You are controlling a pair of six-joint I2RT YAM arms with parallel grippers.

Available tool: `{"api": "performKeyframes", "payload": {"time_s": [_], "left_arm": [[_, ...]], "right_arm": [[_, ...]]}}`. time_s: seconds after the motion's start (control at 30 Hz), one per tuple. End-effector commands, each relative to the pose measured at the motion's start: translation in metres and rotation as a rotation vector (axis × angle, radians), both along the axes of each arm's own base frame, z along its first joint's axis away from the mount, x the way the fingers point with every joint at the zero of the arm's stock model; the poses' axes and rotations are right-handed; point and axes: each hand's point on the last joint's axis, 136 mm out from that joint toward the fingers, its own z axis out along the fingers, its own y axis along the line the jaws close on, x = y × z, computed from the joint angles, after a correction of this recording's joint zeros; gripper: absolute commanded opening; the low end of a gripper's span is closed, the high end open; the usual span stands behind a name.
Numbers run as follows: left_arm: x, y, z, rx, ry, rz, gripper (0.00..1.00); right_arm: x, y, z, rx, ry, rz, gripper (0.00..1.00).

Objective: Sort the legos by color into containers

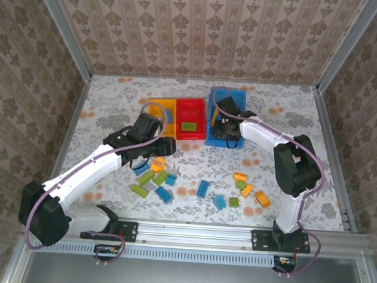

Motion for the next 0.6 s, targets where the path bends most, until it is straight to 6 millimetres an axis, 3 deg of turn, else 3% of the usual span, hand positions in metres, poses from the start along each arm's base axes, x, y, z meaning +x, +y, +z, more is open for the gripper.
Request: {"api": "performKeyframes", "payload": {"time_s": [0.0,0.17,0.3,0.4,0.57], "left_arm": [[0.001,0.008,0.001,0.05,0.004,0.034,0.66],[-0.009,0.022,-0.014,0.108,0.065,0.065,0.67],[-0.028,0.062,-0.035,0.233,0.171,0.195,0.68],[-0.044,0.093,-0.056,0.263,0.296,0.339,0.69],[-0.053,0.114,-0.081,0.182,0.444,0.504,0.73]], "right_arm": [[-0.005,0.002,0.01,0.001,0.024,0.04,0.51],[-0.014,-0.005,0.033,-0.008,-0.033,0.041,0.59],[-0.026,0.001,0.062,0.002,-0.142,0.104,0.6],[-0.048,0.035,0.079,0.031,-0.255,0.288,0.66],[-0.107,0.107,0.081,0.145,-0.287,0.647,0.75]]}}
